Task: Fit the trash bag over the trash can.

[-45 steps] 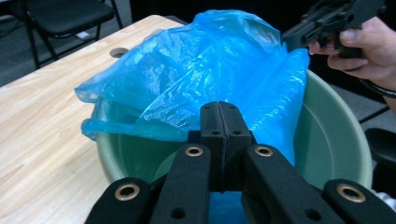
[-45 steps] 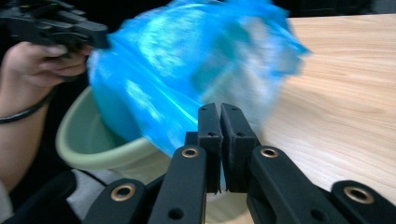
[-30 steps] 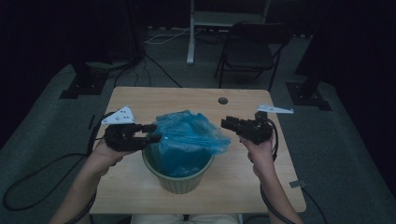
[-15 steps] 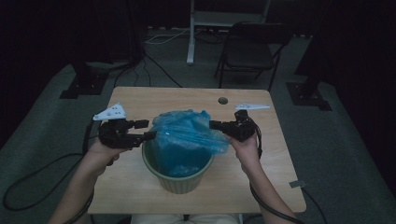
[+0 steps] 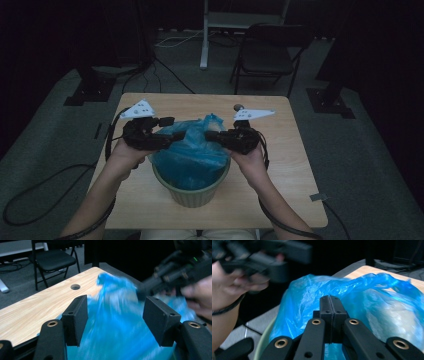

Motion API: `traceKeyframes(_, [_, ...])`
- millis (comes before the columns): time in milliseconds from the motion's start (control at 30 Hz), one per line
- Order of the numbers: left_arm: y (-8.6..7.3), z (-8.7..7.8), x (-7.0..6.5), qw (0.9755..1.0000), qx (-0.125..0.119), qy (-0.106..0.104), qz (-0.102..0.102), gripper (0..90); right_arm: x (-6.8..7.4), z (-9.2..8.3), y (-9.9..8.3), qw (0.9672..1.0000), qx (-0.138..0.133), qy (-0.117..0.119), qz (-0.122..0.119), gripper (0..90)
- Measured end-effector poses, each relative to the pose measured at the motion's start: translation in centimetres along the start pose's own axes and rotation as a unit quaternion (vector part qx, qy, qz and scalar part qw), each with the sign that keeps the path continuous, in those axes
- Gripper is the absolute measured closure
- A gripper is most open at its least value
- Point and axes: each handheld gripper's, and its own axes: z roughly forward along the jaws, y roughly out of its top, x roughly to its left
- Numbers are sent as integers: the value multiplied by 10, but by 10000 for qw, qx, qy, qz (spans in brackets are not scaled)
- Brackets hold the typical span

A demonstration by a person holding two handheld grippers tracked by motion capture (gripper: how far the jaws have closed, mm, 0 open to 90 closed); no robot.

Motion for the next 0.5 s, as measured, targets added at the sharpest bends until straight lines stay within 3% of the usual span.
traceKeyframes(233, [12,25,-9,9991,371,-184,104,352,28,21,-4,9981,373,61,-492,900])
traceKeyframes(433, [10,43,-7,9960,857,-22,254,352,39,26,-2,9960,439,-107,-775,895])
traceKeyframes(500, [10,43,-7,9960,857,-22,254,354,40,27,-2,9954,464,-126,-826,895])
